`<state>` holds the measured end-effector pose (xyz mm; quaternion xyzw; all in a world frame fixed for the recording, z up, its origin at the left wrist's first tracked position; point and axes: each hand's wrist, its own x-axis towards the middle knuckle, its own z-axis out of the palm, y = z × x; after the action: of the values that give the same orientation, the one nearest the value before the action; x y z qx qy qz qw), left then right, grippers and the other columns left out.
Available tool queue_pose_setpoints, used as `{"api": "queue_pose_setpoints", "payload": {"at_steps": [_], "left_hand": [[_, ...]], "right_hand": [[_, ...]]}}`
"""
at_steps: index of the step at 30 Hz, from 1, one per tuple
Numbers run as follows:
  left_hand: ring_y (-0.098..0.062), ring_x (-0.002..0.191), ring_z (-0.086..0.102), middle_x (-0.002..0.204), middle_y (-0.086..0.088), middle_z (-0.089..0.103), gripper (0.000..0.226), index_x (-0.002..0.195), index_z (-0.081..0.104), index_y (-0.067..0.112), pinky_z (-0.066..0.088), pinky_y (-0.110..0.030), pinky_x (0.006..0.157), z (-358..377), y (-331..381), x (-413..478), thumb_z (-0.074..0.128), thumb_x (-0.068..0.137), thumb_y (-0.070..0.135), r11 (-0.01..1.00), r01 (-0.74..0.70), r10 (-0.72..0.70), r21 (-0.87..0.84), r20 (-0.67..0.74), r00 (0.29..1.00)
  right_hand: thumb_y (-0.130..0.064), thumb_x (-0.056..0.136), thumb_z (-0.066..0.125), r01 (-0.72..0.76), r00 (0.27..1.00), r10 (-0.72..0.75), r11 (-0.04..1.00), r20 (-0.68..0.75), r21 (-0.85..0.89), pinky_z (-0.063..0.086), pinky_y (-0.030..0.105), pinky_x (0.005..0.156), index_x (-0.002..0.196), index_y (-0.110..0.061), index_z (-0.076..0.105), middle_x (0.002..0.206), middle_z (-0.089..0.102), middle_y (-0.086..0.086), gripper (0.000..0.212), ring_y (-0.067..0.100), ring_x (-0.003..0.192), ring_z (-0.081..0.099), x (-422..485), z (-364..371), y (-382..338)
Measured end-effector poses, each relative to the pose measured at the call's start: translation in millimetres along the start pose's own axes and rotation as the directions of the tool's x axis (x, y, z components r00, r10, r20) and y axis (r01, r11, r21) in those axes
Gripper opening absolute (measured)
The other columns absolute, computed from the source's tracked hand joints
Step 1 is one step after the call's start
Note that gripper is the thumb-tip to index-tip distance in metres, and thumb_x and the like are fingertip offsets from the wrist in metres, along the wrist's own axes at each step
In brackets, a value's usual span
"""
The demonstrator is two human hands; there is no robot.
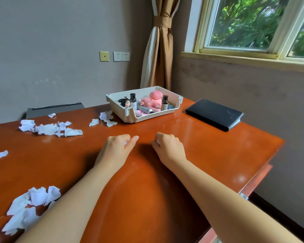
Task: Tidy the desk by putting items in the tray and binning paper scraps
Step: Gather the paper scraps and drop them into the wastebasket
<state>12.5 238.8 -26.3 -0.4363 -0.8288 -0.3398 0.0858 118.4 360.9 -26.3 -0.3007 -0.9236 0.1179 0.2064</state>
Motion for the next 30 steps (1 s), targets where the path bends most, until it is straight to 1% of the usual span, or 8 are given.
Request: {"api": "queue_pose_setpoints", "payload": {"at_steps": [4, 9, 12, 15, 21, 24, 28, 30], "left_hand": [[-0.013, 0.055, 0.058, 0.055, -0.003, 0.052, 0.044, 0.060, 0.051, 0.008, 0.039, -0.020, 0.048, -7, 11, 3, 0.049, 0.095, 0.034, 0.991, 0.082, -0.080, -0.101, 0.019, 0.997], [-0.016, 0.037, 0.052, 0.057, -0.012, 0.062, 0.039, 0.062, 0.050, 0.000, 0.051, -0.031, 0.056, -16, 50, 11, 0.053, 0.094, 0.023, 0.978, 0.077, -0.046, -0.193, 0.160, 0.986], [-0.011, 0.034, 0.048, 0.069, -0.013, 0.064, 0.025, 0.072, 0.050, 0.013, 0.043, -0.023, 0.041, -15, 85, 9, 0.058, 0.092, 0.025, 0.974, 0.036, 0.019, -0.222, 0.238, 0.971], [-0.009, 0.040, 0.049, 0.090, -0.008, 0.060, 0.004, 0.090, 0.059, 0.024, 0.038, -0.016, 0.037, -7, 122, 5, 0.057, 0.092, 0.026, 0.969, -0.032, 0.114, -0.246, 0.330, 0.937], [-0.012, 0.044, 0.045, 0.056, -0.001, 0.050, 0.039, 0.063, 0.056, 0.015, 0.040, -0.021, 0.047, 28, 202, -11, 0.046, 0.097, 0.031, 0.947, -0.169, 0.275, -0.274, 0.418, 0.866], [-0.011, 0.052, 0.040, 0.055, -0.002, 0.042, 0.049, 0.057, 0.043, 0.009, 0.032, -0.025, 0.054, 55, 239, -26, 0.037, 0.101, 0.031, 0.927, -0.203, 0.328, -0.314, 0.419, 0.847], [-0.016, 0.053, 0.036, 0.052, -0.008, 0.035, 0.052, 0.052, 0.032, 0.012, 0.028, -0.031, 0.052, 90, 280, -50, 0.034, 0.102, 0.028, 0.904, -0.221, 0.386, -0.366, 0.479, 0.788], [-0.025, 0.064, 0.045, 0.061, -0.019, 0.045, 0.052, 0.052, 0.032, 0.012, 0.033, -0.037, 0.059, 111, 294, -62, 0.033, 0.102, 0.027, 0.909, -0.207, 0.385, -0.362, 0.537, 0.751]], "right_hand": [[-0.026, 0.094, 0.053, -0.085, 0.996, 0.083, 0.983, 0.016, 0.164, 0.052, 0.038, 0.069, 0.089, -0.007, 0.058, 0.091, 0.063, 0.011, 0.021, 0.029, 0.081, 0.060, 4, -16, 5], [-0.022, 0.093, 0.054, -0.112, 0.994, 0.108, 0.975, 0.033, 0.193, 0.049, 0.033, 0.066, 0.071, -0.007, 0.054, 0.086, 0.067, 0.018, 0.026, 0.036, 0.081, 0.062, 5, -56, 23], [-0.019, 0.093, 0.053, -0.086, 0.996, 0.085, 0.986, 0.014, 0.146, 0.053, 0.036, 0.070, 0.059, -0.012, 0.047, 0.085, 0.068, 0.017, 0.035, 0.035, 0.079, 0.063, -7, -89, 39], [-0.013, 0.093, 0.053, -0.090, 0.996, 0.092, 0.988, -0.011, 0.129, 0.051, 0.029, 0.066, 0.073, -0.006, 0.060, 0.077, 0.061, 0.011, 0.022, 0.030, 0.074, 0.063, -25, -119, 62], [-0.013, 0.092, 0.053, -0.130, 0.987, 0.136, 0.989, -0.088, 0.066, 0.046, 0.029, 0.062, 0.080, 0.001, 0.065, 0.081, 0.068, 0.017, 0.022, 0.029, 0.069, 0.060, -73, -160, 124], [-0.018, 0.095, 0.051, -0.187, 0.976, 0.192, 0.981, -0.106, 0.058, 0.051, 0.030, 0.063, 0.088, 0.001, 0.065, 0.085, 0.068, 0.013, 0.026, 0.024, 0.072, 0.062, -100, -168, 156], [-0.018, 0.098, 0.046, -0.270, 0.958, 0.278, 0.957, -0.066, 0.101, 0.031, 0.008, 0.047, 0.084, -0.011, 0.060, 0.075, 0.054, -0.003, 0.020, 0.003, 0.057, 0.048, -141, -171, 193], [-0.016, 0.098, 0.046, -0.328, 0.941, 0.336, 0.933, -0.034, 0.147, 0.035, 0.011, 0.053, 0.082, -0.008, 0.063, 0.081, 0.059, 0.000, 0.025, 0.009, 0.063, 0.053, -160, -166, 215]]}}
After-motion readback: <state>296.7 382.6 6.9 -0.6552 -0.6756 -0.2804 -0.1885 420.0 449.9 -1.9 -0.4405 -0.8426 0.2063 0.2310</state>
